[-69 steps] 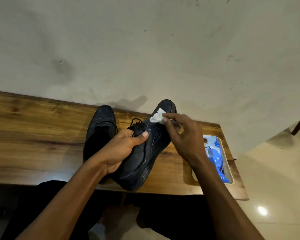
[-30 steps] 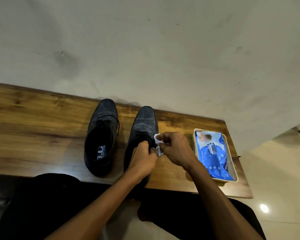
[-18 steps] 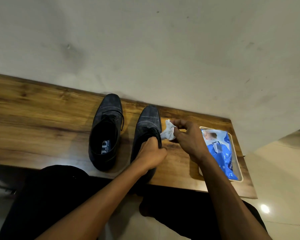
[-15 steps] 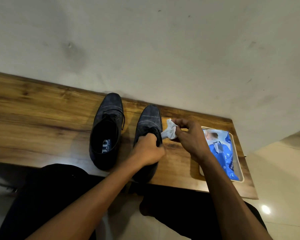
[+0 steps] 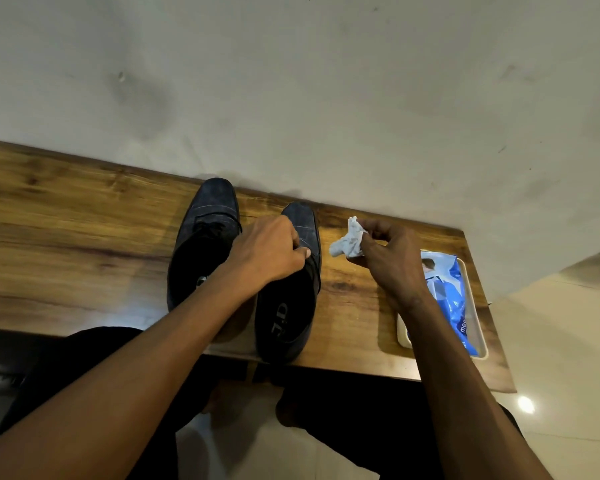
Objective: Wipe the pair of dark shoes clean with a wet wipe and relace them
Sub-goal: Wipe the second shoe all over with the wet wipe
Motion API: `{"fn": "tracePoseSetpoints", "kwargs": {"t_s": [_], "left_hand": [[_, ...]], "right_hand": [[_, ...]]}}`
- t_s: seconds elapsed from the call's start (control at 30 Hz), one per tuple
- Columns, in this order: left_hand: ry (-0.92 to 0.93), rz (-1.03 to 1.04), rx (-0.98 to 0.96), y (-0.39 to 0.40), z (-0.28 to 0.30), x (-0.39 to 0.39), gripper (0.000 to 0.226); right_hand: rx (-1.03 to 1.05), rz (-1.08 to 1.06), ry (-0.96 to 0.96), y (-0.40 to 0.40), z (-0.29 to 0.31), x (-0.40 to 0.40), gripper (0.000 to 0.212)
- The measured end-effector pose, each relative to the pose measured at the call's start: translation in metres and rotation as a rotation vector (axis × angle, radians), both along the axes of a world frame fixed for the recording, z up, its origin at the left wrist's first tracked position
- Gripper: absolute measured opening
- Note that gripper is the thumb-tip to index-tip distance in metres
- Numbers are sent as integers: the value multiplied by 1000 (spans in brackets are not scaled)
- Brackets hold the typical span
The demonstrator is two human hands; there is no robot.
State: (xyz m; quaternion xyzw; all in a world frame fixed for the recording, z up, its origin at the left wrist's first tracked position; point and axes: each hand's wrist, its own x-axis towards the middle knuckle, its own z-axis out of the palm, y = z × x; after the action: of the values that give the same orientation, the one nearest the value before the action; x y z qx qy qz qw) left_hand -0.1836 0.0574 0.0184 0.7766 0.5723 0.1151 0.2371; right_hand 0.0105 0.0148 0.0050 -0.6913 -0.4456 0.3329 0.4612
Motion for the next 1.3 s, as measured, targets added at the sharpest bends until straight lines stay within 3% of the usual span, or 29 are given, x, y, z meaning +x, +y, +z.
{"fn": "tracePoseSetpoints", "kwargs": {"t_s": [0.13,0.23,0.3,0.47,0.6,0.7,0.9,1.03,1.17,1.3], "left_hand": [[58,-14,-36,10,3,3,8],[51,-30,-18,12,7,4,11],[-79,-10,-44,15,11,2,12],[-651,161,-345,18,23,-10,14],[-799,181,-289,18,32,-13,13],[-858,178,-268,17,35,-11,14],[-858,131,-179,17,35,-10,12],[-828,92,-133,18,32,-10,11],[-844,64,-114,16,32,-8,9],[-868,69,-105,16,31,-8,7]], "right_hand": [[1,8,4,2,-3,-1,23],[4,2,50,2,-3,1,23],[4,-1,111,3,-1,2,22],[-5,19,258,-3,5,-3,21],[-25,72,349,-8,9,-16,10],[-60,144,356,-6,4,-32,16],[-84,355,-6,2,-2,-56,39],[-79,392,-96,4,-1,-59,54],[-53,385,-258,8,-3,-69,34],[-67,350,-247,11,-6,-76,15]]}}
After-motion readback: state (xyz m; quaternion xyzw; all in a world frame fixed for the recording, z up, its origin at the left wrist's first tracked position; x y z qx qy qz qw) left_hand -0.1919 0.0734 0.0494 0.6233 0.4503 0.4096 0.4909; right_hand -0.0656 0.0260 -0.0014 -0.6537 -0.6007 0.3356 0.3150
